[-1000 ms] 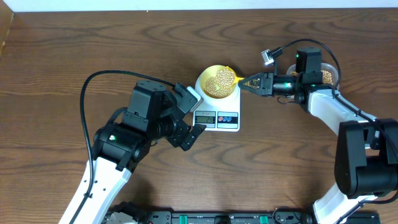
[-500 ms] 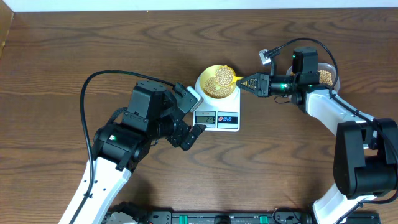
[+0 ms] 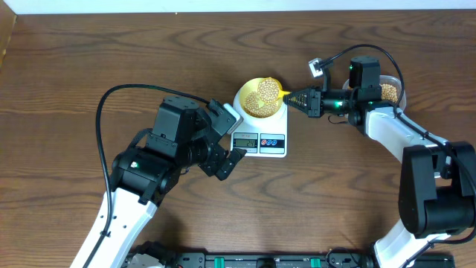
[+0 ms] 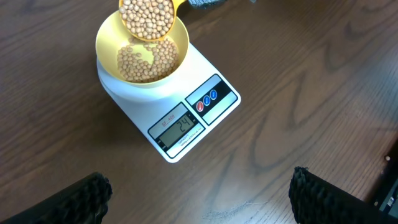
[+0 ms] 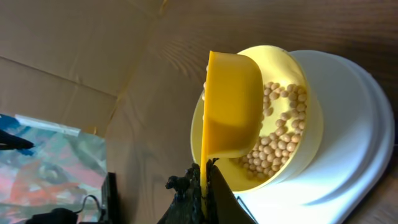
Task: Scoop item into bowl and weigh 50g on scale
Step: 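Tilt the scoop with the right gripper, pouring beans gradually into the bowl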
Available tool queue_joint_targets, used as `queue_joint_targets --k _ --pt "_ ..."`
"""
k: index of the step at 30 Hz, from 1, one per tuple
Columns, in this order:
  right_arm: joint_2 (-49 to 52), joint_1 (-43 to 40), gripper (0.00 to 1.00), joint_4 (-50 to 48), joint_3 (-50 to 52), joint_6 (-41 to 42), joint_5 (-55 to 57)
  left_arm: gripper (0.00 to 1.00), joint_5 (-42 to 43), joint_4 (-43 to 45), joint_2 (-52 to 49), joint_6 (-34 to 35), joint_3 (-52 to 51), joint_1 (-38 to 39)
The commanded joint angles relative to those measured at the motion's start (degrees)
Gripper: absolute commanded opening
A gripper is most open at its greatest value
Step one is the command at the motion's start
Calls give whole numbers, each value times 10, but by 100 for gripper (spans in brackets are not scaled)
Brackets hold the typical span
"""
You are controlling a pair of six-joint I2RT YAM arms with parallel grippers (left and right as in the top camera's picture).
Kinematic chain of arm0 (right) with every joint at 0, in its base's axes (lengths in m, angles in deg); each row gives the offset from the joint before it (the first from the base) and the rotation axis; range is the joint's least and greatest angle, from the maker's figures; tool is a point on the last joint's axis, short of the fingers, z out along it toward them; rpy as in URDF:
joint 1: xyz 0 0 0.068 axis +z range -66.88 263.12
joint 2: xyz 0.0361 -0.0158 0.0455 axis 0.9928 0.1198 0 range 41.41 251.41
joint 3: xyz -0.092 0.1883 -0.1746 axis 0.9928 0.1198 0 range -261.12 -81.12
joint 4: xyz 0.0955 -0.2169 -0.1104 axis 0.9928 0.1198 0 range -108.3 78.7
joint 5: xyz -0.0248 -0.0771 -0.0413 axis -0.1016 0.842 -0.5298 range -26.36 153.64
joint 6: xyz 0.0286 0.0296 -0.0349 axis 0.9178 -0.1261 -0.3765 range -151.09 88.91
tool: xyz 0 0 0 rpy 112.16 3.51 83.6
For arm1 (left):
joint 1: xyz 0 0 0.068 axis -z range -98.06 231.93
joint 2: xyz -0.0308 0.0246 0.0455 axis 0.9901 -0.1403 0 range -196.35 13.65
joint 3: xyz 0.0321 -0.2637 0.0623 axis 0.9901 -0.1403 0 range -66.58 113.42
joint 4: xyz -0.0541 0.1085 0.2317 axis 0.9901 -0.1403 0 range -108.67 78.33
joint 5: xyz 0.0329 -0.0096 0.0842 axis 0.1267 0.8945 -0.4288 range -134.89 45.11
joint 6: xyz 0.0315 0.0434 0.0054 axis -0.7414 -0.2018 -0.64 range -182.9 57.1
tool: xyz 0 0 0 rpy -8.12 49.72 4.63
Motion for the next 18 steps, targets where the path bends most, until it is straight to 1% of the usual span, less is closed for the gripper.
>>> queue_joint_targets --k 1,10,18 --pt "5 8 1 -2 3 -24 1 94 7 0 -3 -10 0 -3" --pt "5 31 1 -4 3 -75 22 94 7 0 -3 -10 0 -3" --pt "5 46 1 -10 3 -79 71 94 7 0 -3 -10 0 -3"
